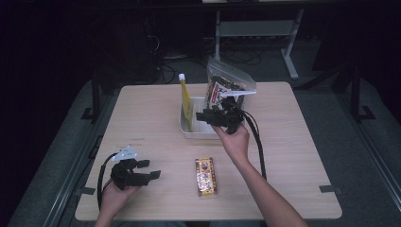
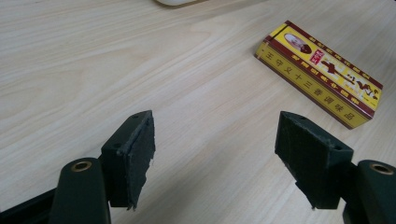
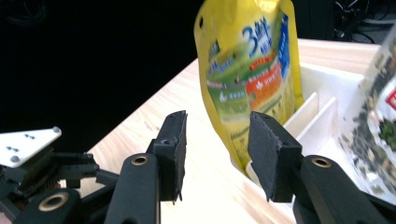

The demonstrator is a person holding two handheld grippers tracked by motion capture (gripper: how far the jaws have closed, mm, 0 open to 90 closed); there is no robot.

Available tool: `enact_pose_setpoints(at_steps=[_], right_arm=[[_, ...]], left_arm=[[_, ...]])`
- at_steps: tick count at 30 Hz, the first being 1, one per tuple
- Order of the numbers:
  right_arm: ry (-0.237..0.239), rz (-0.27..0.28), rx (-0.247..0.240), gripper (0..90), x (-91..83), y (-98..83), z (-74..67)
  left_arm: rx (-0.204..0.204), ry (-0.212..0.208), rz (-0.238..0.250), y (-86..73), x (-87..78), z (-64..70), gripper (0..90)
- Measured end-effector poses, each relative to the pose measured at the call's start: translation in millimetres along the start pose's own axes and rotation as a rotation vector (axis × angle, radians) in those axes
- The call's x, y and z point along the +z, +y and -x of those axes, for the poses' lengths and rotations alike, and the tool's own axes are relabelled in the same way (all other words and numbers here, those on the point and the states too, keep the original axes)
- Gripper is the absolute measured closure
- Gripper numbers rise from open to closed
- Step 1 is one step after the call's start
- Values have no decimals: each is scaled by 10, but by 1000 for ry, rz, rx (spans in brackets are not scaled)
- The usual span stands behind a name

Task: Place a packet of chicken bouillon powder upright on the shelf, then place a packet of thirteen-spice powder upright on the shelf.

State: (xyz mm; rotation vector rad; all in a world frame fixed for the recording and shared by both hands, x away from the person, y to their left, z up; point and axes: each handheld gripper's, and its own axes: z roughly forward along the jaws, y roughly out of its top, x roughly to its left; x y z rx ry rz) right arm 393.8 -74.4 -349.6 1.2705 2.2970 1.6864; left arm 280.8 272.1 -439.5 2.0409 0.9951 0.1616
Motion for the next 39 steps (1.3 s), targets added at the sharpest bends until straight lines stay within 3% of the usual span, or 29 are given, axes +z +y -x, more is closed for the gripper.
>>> enact_pose_setpoints(at_steps=[22, 28, 39], right_arm=[[-5, -60, 24, 528, -204, -376, 211], [0, -75, 29, 516, -247, -445, 223], [15, -130, -7, 510, -309, -625, 177]], left_arm=[[48, -28, -3, 41, 105, 213, 268], [52, -31, -4, 49, 124, 240, 267], [73, -51, -9, 79, 187, 359, 258]])
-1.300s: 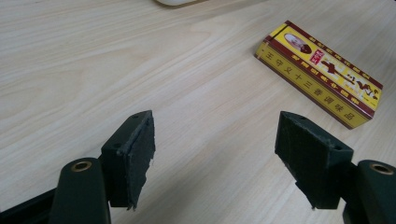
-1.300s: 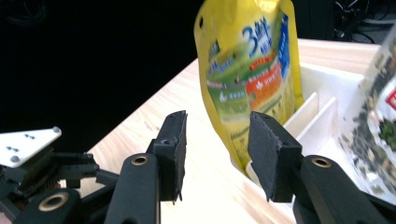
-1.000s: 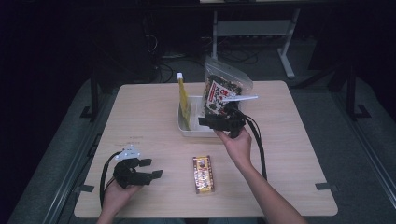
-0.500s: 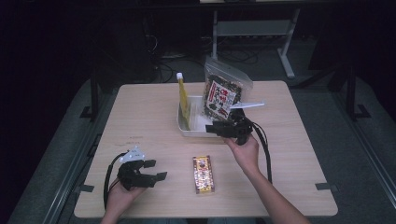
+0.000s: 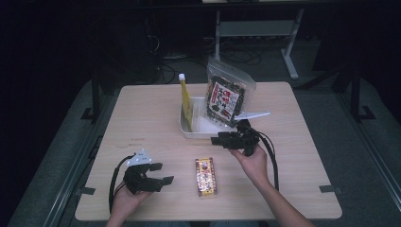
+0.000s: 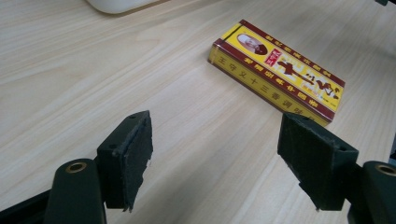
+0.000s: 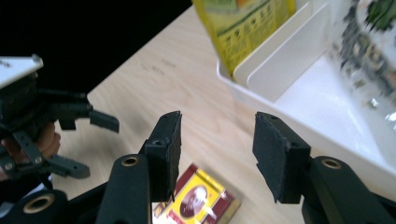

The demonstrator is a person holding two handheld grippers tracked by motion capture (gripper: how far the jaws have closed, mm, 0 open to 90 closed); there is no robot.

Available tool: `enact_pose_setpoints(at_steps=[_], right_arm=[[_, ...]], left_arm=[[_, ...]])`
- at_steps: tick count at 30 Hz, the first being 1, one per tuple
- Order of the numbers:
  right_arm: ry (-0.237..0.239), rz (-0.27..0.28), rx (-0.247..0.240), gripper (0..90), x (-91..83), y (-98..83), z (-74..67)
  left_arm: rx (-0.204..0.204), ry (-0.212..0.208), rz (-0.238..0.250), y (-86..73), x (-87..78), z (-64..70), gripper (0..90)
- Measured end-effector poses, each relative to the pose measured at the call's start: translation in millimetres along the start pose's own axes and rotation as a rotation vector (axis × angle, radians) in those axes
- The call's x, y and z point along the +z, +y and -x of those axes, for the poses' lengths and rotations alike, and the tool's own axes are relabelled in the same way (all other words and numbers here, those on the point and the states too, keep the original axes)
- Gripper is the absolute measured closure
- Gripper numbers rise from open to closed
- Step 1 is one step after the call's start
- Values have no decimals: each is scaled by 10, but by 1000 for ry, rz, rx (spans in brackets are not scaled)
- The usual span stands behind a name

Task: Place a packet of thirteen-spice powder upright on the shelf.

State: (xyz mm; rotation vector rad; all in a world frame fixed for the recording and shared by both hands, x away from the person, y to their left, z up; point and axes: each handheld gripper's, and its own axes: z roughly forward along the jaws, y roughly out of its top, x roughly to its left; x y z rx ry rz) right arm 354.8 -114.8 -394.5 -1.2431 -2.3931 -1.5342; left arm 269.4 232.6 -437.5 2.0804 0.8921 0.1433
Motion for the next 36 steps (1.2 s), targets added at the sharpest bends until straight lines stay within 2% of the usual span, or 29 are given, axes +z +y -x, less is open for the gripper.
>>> enact_pose_setpoints(at_steps=[6, 16, 21, 29, 36], right_arm=[[-3, -46, -23, 513, 21, -131, -29], [7, -86, -8, 513, 22, -321, -4], [5, -113, -15, 533, 10, -413, -6], [17, -176, -13, 637, 13, -579, 9], [32, -245, -35, 765, 57, -672, -25]], left_arm=[[14, -7, -6, 16, 39, 42, 252], [22, -14, 1, 43, 69, 102, 247], [30, -20, -3, 57, 99, 134, 245], [45, -32, -8, 76, 143, 188, 242], [54, -31, -14, 86, 164, 214, 241]])
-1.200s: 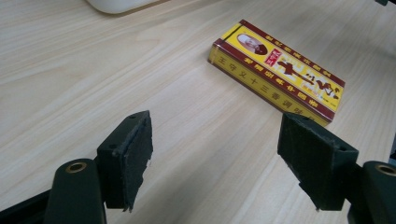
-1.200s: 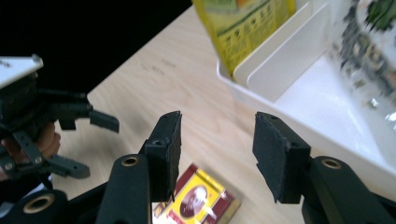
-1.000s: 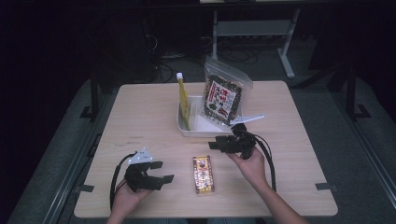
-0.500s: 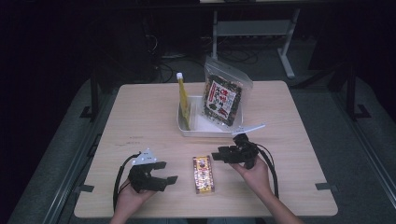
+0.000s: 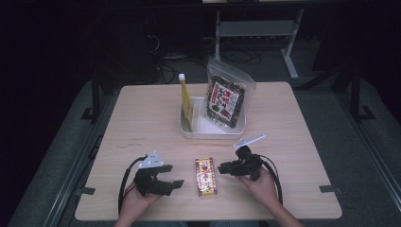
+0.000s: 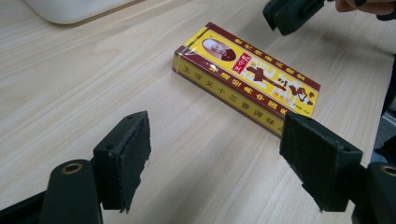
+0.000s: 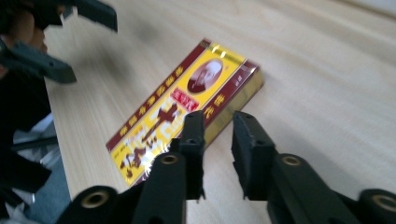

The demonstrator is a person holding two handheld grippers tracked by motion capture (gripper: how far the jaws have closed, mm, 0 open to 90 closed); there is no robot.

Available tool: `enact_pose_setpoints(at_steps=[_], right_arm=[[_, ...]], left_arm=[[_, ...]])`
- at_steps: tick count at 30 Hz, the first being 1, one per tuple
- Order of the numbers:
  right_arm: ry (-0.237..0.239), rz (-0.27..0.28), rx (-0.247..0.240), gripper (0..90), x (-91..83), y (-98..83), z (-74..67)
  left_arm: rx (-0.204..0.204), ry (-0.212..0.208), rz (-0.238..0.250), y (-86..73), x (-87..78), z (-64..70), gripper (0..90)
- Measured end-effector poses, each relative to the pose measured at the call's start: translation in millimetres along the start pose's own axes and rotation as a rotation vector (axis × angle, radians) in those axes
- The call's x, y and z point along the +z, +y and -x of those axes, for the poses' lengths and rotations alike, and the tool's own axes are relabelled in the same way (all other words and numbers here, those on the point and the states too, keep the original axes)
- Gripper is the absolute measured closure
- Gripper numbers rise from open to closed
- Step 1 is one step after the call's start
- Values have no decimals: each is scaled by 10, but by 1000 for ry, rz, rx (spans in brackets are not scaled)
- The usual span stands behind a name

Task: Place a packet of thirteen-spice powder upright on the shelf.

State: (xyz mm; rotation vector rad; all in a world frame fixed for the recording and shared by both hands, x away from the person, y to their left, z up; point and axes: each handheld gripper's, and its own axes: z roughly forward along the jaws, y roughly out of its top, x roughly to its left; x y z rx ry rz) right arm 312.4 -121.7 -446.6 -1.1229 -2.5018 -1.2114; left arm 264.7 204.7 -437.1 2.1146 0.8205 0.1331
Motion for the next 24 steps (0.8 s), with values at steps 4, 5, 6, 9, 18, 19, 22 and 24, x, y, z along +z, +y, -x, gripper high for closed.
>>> enact_pose_setpoints(at_steps=[4, 5, 6, 9, 18, 19, 22, 24], right_arm=[[4, -38, -17, 821, 30, -39, -34], [8, -50, -20, 824, 37, -50, -38], [12, -59, -25, 829, 46, -61, -43], [28, -87, -32, 851, 79, -95, -63], [61, -148, -59, 868, 196, -120, -174], [63, -149, -59, 866, 204, -115, -186], [90, -147, -58, 859, 230, -105, -205], [101, -150, -61, 850, 245, -98, -239]], left_arm=[[3, -3, -5, 9, 19, 14, 241], [3, -6, -5, 9, 28, 20, 241], [5, -6, -10, 10, 35, 26, 241], [15, -11, -16, 17, 55, 47, 240], [20, -34, -25, 22, 93, 91, 237], [24, -38, -28, 23, 98, 95, 237], [26, -53, -36, 24, 127, 125, 237], [32, -60, -43, 26, 143, 148, 237]])
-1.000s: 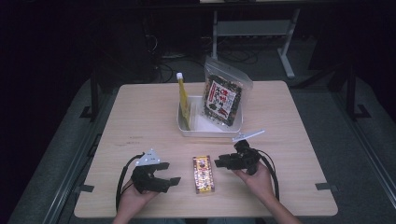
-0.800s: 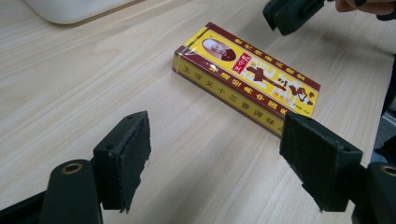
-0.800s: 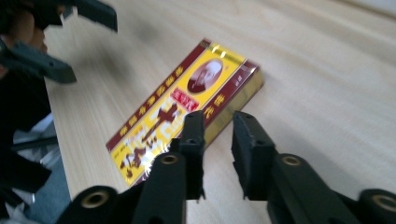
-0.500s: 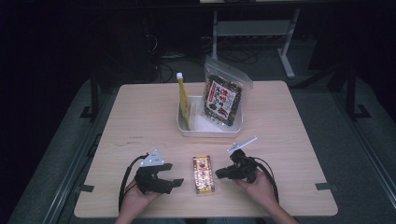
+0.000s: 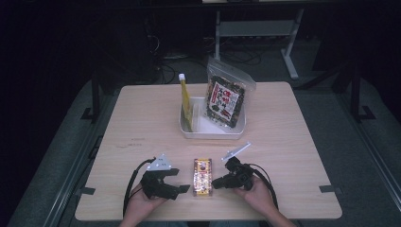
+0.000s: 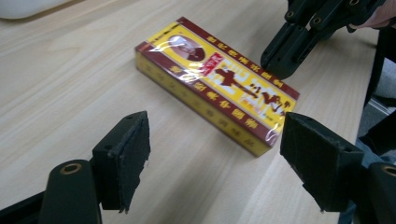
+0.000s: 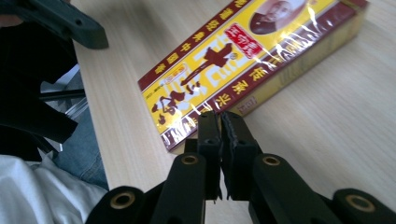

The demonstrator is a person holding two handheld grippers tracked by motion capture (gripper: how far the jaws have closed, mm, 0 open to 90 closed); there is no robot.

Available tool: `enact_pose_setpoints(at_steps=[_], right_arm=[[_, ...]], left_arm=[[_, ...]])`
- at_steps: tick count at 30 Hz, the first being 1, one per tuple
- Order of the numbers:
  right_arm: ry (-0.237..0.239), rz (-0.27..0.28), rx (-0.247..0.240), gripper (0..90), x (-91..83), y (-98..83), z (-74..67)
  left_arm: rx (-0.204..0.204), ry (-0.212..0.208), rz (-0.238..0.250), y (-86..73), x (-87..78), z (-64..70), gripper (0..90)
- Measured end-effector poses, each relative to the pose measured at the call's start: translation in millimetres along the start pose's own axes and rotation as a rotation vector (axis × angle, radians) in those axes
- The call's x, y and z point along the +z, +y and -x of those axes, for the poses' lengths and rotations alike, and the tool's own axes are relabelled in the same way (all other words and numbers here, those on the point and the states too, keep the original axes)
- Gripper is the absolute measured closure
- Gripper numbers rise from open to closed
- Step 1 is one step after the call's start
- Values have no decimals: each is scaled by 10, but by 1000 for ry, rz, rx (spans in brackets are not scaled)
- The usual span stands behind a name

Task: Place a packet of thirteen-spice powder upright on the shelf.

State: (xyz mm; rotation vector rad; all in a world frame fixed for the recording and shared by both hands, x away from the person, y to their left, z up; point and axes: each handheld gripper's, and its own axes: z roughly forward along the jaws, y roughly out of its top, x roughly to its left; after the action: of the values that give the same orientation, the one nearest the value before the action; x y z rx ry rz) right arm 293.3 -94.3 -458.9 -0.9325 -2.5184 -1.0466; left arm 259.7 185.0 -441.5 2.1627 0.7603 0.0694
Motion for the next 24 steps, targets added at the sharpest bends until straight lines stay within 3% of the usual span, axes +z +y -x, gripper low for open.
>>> enact_pose_setpoints(at_steps=[13, 19, 24], right_arm=[[76, -2, -31, 824, 262, 185, -157], [-7, 19, -30, 736, 178, 205, -126], [-69, 67, -6, 669, 72, 203, -45]], left_arm=[[5, -8, -47, -12, 92, 57, 187], [3, 14, -60, 20, 179, 83, 164], [15, 73, -88, 60, 298, 141, 140]])
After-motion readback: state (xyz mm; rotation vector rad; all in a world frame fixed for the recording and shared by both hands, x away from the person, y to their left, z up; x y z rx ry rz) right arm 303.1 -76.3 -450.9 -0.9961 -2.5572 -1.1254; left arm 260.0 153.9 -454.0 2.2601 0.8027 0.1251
